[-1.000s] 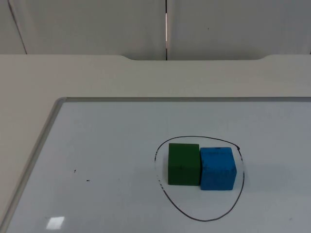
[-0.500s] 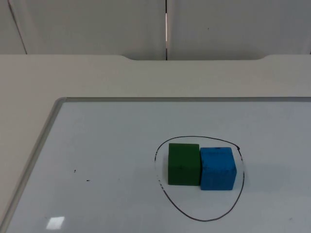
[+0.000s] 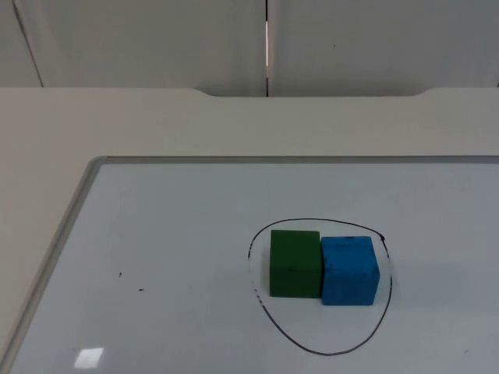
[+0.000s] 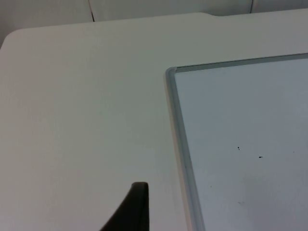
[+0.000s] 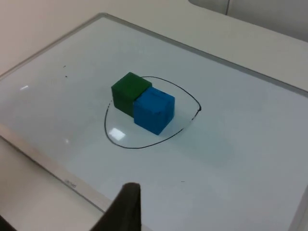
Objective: Push the two cubes into the marked area.
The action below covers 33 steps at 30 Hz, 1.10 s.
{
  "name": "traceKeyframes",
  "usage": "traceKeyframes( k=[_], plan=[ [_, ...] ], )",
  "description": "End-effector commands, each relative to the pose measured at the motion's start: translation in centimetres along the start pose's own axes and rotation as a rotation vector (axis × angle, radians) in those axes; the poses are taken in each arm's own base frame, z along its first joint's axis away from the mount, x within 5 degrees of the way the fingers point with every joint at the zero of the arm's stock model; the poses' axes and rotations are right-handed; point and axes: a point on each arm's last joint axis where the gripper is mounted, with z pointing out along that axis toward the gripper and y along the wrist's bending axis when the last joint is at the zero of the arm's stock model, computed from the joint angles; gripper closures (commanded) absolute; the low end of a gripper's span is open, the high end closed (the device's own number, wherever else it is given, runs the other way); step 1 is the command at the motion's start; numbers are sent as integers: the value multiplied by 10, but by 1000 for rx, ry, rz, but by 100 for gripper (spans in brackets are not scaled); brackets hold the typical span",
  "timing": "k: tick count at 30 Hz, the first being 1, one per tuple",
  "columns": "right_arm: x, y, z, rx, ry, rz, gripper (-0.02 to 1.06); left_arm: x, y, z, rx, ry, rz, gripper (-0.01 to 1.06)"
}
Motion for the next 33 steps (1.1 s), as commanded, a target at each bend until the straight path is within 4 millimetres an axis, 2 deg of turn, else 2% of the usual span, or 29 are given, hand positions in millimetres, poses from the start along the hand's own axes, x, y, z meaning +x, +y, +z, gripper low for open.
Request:
traceKeyframes(
  k=[1, 33],
  plan=[
    [1, 1, 1, 25, -1, 17, -1, 0, 0, 0, 6, -7, -1, 0],
    [0, 4, 3, 463, 19, 242, -1, 0, 0, 0, 6, -7, -1, 0]
  ],
)
